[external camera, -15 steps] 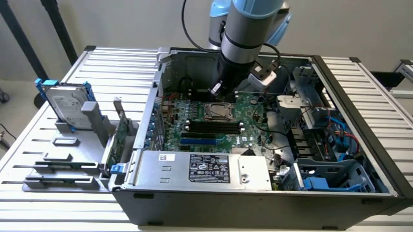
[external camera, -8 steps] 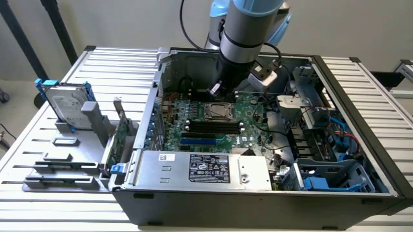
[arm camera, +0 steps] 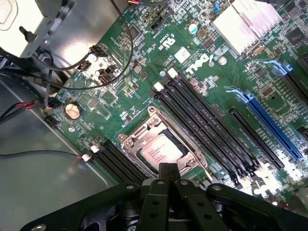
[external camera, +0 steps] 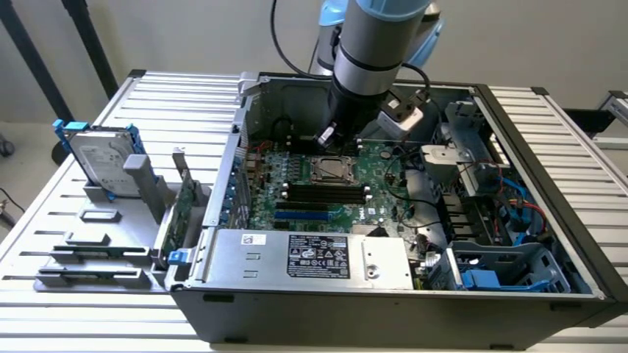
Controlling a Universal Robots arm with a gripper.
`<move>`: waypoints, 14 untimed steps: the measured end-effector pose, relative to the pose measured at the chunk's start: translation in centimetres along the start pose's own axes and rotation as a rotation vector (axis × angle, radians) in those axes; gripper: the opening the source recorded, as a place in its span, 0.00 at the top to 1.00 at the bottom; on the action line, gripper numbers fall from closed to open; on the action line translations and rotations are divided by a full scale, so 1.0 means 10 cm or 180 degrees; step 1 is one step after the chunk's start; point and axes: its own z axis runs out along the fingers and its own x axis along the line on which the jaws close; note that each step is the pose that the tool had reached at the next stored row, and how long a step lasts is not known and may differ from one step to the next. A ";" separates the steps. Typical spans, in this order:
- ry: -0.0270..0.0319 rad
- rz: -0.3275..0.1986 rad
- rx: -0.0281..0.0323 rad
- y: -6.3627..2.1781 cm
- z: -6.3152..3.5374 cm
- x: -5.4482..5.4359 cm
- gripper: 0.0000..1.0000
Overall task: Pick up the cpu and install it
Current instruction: 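Install the first cpu locking lever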
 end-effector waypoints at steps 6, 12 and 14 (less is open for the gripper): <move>0.0000 0.0000 0.0000 0.025 -0.044 -0.03 0.89; 0.0000 0.0000 0.0000 0.043 -0.067 -0.05 0.89; 0.0000 0.0000 0.0000 0.049 -0.074 -0.06 0.89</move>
